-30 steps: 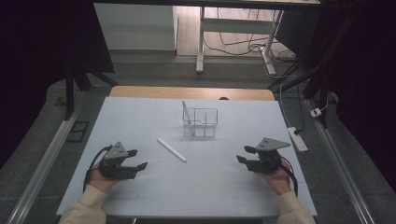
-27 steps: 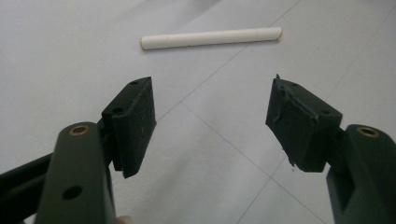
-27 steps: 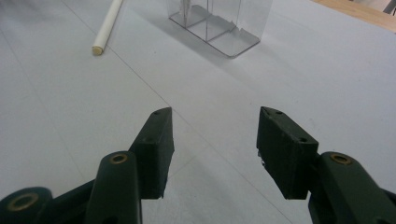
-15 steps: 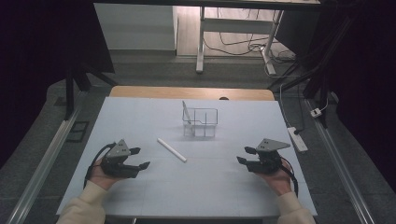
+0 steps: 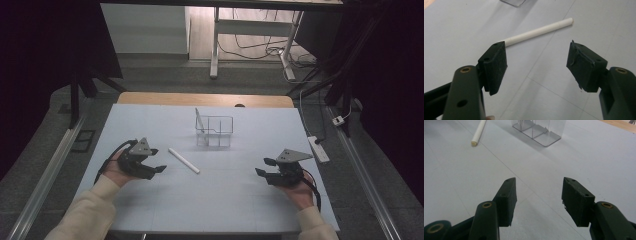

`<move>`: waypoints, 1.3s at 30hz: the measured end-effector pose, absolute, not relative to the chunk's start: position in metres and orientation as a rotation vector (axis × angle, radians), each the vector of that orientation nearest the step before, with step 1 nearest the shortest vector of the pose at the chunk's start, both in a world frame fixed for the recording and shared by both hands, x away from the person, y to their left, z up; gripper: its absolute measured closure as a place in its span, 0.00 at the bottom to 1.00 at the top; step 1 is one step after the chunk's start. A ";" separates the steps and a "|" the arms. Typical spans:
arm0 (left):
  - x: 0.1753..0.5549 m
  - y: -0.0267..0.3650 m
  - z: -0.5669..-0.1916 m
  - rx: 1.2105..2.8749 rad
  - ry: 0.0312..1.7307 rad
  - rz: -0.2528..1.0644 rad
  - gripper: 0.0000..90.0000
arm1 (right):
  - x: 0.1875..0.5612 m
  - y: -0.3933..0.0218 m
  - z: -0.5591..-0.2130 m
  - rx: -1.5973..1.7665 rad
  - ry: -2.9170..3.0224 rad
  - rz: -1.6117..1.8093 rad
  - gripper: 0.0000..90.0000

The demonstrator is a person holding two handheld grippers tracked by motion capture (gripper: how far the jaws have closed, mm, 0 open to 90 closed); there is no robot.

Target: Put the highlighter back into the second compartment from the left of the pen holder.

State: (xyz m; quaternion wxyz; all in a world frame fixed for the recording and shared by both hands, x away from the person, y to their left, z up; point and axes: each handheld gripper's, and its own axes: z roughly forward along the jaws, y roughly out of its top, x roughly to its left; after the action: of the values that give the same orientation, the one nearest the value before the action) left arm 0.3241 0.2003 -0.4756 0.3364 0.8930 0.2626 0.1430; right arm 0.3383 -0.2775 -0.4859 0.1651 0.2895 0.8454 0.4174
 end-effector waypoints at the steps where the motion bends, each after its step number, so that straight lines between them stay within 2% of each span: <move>1: 0.327 0.199 -0.475 2.335 0.678 0.371 0.36 | 0.338 -0.277 -0.486 0.822 2.411 1.188 0.50; 21: 0.361 0.171 -0.463 2.515 0.427 0.375 0.36 | 0.339 -0.282 -0.485 0.845 2.399 1.202 0.50; 32: 0.379 0.163 -0.466 2.591 0.370 0.404 0.36 | 0.339 -0.279 -0.488 0.843 2.413 1.192 0.50; 39: 0.390 0.158 -0.471 2.620 0.324 0.380 0.37 | 0.339 -0.279 -0.486 0.854 2.404 1.218 0.50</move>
State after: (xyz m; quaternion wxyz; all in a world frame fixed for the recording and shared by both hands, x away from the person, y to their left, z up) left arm 0.3897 0.1576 -0.4709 0.2353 0.9548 0.1179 0.1385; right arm 0.3390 -0.2791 -0.4863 0.1567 0.2984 0.8399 0.4255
